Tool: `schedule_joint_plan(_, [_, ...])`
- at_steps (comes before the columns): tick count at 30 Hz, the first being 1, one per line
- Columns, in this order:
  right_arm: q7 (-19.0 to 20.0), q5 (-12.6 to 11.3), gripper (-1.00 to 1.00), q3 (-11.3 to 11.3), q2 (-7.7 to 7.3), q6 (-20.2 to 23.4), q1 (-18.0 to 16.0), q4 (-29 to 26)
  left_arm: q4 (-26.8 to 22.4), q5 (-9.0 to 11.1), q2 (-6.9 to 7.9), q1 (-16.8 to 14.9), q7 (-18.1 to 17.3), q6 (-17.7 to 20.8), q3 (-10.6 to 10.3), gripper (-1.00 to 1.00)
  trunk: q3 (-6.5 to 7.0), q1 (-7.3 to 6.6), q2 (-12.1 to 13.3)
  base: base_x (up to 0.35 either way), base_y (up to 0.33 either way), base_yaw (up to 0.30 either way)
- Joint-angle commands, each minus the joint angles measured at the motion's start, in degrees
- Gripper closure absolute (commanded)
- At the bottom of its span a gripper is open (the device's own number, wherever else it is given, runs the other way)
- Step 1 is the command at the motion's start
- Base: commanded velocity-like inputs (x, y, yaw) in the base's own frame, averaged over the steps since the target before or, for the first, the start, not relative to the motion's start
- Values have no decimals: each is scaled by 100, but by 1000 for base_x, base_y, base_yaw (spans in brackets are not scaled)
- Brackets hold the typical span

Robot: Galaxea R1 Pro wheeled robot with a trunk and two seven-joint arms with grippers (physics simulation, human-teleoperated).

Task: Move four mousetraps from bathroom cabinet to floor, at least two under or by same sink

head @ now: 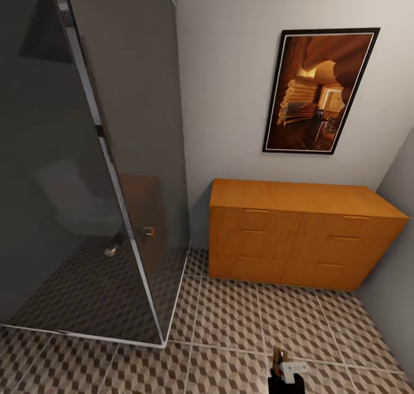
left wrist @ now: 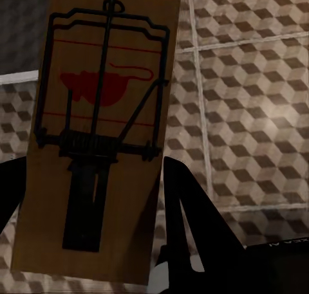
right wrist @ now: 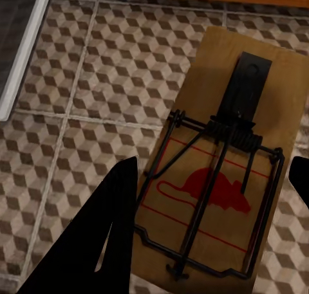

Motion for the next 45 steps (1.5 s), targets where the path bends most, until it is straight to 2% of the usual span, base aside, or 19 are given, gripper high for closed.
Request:
schedule_joint_plan(1, [42,-60,100,19,-1,-20,-4,4,5,7,0,-7,47,-9,-49,100,-11,3,-11,-13,0,246])
schedule_joint_plan(45, [42,-60,100,19,8,-20,-4,4,7,7,0,-7,47,-9,-49,100,-11,3,-11,-1,0,256])
